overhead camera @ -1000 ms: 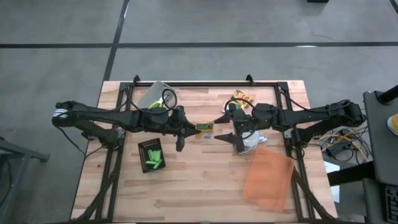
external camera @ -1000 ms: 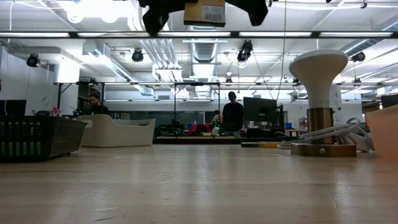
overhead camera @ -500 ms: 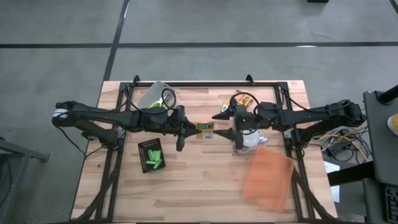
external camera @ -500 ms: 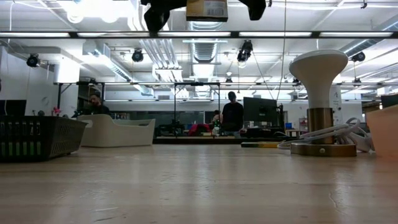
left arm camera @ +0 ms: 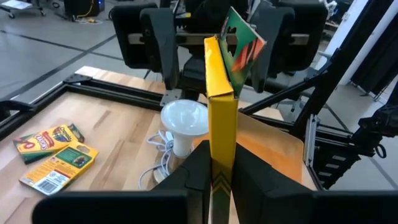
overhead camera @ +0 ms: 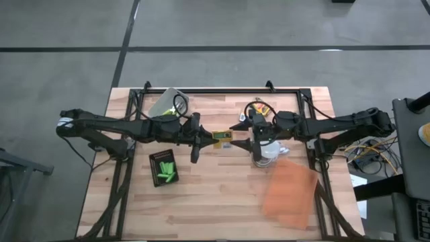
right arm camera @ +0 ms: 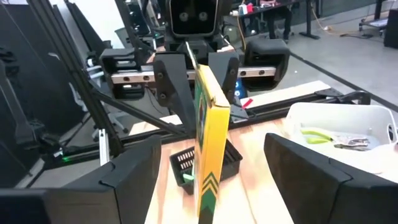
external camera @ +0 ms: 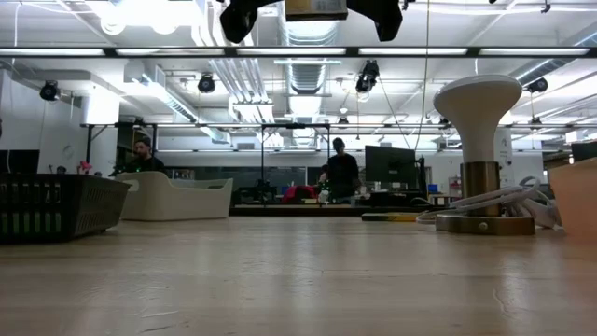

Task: Pick & Place School Supplies
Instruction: Put the yellow yellow crayon box into the orange bin

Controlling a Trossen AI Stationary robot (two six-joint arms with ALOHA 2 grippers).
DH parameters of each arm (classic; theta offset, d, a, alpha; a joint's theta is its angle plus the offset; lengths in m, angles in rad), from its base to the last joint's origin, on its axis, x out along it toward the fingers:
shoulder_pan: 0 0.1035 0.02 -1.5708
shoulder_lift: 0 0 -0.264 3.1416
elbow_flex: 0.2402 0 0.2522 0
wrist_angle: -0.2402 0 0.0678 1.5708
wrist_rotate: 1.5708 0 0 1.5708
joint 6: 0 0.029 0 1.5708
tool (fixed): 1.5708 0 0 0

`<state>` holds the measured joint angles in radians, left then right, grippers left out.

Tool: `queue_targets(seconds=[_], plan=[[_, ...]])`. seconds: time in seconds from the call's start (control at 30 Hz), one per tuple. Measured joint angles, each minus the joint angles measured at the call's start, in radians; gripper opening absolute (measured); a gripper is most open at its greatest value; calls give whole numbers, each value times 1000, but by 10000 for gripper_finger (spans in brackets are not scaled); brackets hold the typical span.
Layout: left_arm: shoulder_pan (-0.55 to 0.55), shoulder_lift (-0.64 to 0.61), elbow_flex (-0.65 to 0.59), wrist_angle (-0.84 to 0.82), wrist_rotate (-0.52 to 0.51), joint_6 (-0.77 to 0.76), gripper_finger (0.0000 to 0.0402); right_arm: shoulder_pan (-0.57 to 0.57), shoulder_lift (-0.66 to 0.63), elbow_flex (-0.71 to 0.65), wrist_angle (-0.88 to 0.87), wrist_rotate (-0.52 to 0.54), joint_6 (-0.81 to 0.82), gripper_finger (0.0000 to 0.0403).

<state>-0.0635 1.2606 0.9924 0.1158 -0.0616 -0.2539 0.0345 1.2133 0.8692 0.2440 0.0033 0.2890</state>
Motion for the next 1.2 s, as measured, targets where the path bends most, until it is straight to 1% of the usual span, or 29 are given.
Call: queue_targets(seconds=[0.17,0.37,0.57,1.0,1.1,1.2], plan=[[0,0,0,0,1,0,45,0,0,0,-1,1,-1,255],[0,5,0,1,1,0,45,0,0,-1,-1,-5,-35,208],[0,15,0,0,3,0,45,1,0,-1,-1,-62,-53,161],[0,18,0,6,17,-3,45,2,0,-2,-2,-61,-65,40],[0,18,0,5,19,-5,45,2,0,-2,-2,-61,-65,26],[0,18,0,5,19,-5,47,2,0,-2,-2,-61,-65,27]])
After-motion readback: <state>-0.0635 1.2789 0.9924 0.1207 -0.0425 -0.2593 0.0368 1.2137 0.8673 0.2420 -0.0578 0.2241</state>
